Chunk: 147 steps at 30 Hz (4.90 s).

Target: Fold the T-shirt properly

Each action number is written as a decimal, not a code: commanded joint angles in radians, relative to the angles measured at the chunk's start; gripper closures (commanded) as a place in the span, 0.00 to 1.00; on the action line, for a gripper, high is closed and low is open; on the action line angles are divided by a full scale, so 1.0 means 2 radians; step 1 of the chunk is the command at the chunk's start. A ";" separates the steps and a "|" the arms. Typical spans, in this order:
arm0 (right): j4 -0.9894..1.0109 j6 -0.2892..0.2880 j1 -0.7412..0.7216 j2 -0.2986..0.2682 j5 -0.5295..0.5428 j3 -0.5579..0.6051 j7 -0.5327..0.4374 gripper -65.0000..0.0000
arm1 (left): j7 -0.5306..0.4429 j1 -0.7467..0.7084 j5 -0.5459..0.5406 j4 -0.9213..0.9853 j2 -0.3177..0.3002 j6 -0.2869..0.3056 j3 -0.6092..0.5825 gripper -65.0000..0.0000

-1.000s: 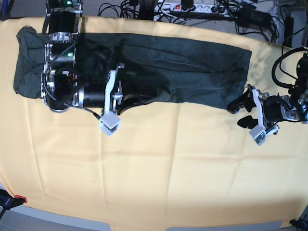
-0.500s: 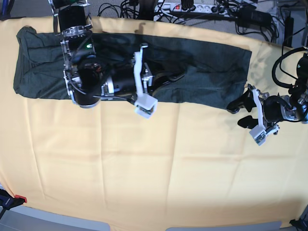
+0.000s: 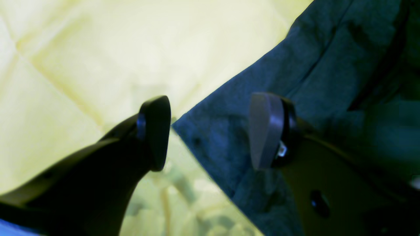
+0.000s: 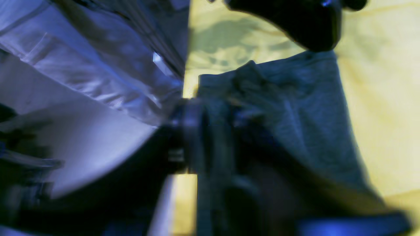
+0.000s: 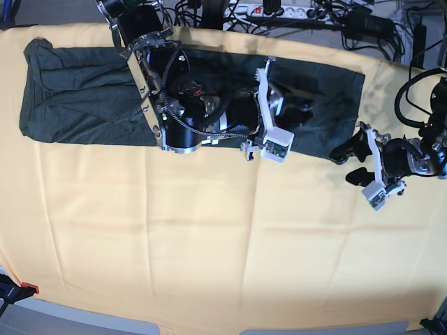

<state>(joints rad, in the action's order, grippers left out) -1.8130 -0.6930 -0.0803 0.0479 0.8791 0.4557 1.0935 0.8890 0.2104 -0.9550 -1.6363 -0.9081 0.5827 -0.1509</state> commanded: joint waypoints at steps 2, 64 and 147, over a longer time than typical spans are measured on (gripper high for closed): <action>-0.010 -0.003 -0.016 0.003 0.002 -0.002 -0.031 0.35 | -0.012 0.009 -0.002 -0.006 -0.010 0.000 0.008 0.40; 0.061 -0.003 0.249 -0.222 -0.010 -0.546 -0.045 1.00 | 0.031 -0.288 -0.081 -0.006 0.129 -0.045 0.428 0.40; 0.060 -0.003 0.251 -0.224 -0.006 -0.546 -0.021 1.00 | 0.027 -0.248 -0.058 -0.007 0.185 -0.037 0.246 0.42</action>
<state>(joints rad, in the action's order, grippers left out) -1.6836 -0.6971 0.4183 -0.3824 0.8715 -0.6304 1.0405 0.9428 -0.2882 -1.0695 -1.6375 -0.5182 0.5087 0.3332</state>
